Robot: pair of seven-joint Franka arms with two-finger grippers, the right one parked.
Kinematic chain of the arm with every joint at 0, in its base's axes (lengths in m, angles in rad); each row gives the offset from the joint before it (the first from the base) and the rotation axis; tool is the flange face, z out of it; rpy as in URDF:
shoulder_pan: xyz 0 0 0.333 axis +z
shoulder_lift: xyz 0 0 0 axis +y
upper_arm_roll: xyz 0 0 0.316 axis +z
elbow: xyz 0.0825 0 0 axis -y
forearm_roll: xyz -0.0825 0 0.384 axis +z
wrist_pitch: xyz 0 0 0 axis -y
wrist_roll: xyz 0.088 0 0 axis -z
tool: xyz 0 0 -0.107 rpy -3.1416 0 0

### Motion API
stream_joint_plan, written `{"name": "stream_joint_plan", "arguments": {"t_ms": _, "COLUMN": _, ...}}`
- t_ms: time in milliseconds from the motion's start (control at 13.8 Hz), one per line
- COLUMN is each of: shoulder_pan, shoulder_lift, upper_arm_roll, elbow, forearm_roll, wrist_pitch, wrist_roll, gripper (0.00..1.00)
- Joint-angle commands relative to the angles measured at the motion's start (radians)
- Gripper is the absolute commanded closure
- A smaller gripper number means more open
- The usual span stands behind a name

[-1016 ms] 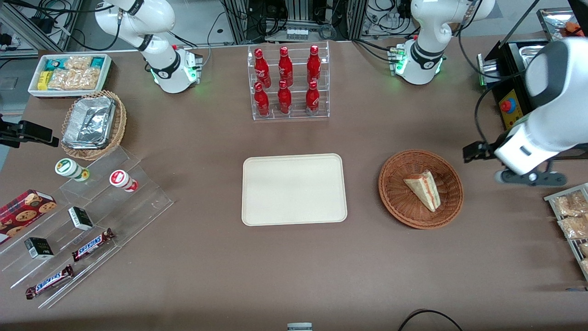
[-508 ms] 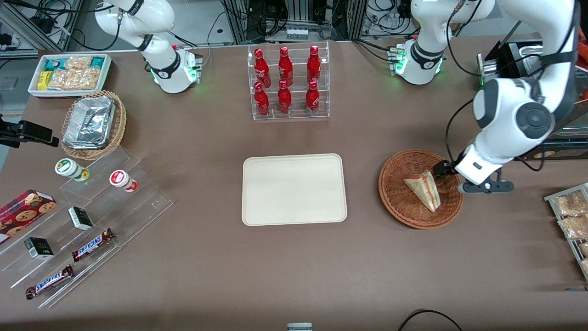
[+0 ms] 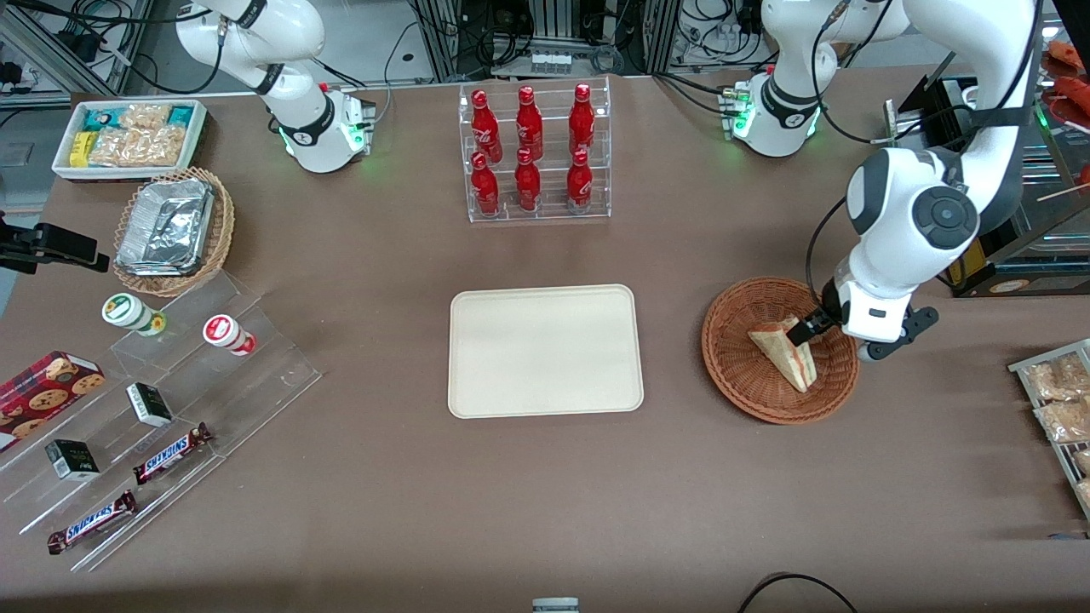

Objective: Place sandwich from basket to tray
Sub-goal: 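Move the left gripper over the wicker basket and lower toward the sandwich, then close the left gripper on the wrapped sandwich in the basket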

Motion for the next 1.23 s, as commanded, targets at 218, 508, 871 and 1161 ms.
{"name": "stream_joint_plan", "arguments": {"t_ms": 218, "shoulder_pan": -0.027, "shoulder_lift": 0.050, "upper_arm_roll": 0.004, "elbow": -0.039, "forearm_roll": 0.003, "wrist_pitch": 0.094, "wrist_roll": -0.083, "gripper": 0.00}}
{"name": "stream_joint_plan", "arguments": {"t_ms": 508, "shoulder_pan": -0.018, "shoulder_lift": 0.093, "upper_arm_roll": 0.004, "elbow": -0.050, "forearm_roll": 0.003, "wrist_pitch": 0.123, "wrist_roll": -0.057, "gripper": 0.00}}
{"name": "stream_joint_plan", "arguments": {"t_ms": 871, "shoulder_pan": -0.004, "shoulder_lift": 0.128, "upper_arm_roll": 0.005, "elbow": -0.076, "forearm_roll": 0.000, "wrist_pitch": 0.191, "wrist_roll": -0.059, "gripper": 0.28}}
{"name": "stream_joint_plan", "arguments": {"t_ms": 1161, "shoulder_pan": -0.004, "shoulder_lift": 0.130, "upper_arm_roll": 0.005, "elbow": -0.065, "forearm_roll": -0.002, "wrist_pitch": 0.174, "wrist_roll": -0.068, "gripper": 1.00}}
